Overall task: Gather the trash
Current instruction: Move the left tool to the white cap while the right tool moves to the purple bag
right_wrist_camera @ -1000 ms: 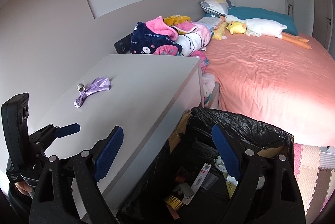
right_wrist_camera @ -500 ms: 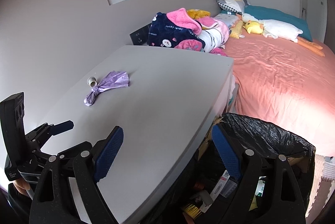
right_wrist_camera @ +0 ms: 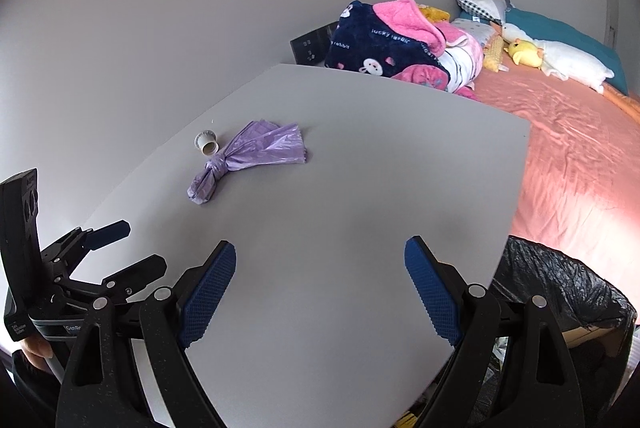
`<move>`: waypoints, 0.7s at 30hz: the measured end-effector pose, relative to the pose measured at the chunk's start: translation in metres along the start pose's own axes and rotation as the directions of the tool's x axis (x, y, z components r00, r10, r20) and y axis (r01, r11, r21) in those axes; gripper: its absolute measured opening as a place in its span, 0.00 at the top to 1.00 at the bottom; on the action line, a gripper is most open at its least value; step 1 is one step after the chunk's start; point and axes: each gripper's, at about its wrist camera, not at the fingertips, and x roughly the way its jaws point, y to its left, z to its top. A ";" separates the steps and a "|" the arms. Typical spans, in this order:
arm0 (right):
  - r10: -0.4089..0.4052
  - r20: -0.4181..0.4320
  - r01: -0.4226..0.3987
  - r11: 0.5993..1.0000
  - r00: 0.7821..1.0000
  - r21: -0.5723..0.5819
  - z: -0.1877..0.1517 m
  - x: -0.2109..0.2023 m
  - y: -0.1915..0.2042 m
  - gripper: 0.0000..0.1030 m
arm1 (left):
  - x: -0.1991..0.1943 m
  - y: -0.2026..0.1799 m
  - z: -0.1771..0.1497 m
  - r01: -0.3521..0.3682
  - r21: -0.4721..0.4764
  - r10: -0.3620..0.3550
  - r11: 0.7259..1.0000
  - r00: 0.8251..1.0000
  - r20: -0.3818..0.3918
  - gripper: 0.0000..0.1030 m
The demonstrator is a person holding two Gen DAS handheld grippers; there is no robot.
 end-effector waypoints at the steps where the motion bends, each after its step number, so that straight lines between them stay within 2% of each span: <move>1: 0.004 -0.004 -0.004 1.000 1.000 -0.002 0.002 0.004 0.004 0.16 | 0.001 0.005 0.001 -0.004 -0.007 0.004 1.000 1.000 0.000 0.06; 8: 0.010 -0.027 -0.011 1.000 1.000 -0.030 0.014 0.034 0.030 0.16 | 0.006 0.034 0.005 -0.041 -0.056 0.041 0.998 0.999 0.004 0.06; 15: 0.028 -0.033 -0.028 1.000 0.999 0.005 0.030 0.063 0.045 0.16 | 0.009 0.062 0.011 -0.103 -0.113 0.107 0.988 0.994 0.029 0.06; 21: 0.044 -0.037 -0.044 0.999 0.998 0.009 0.043 0.088 0.062 0.16 | 0.012 0.083 0.013 -0.129 -0.156 0.134 0.979 0.991 0.024 0.06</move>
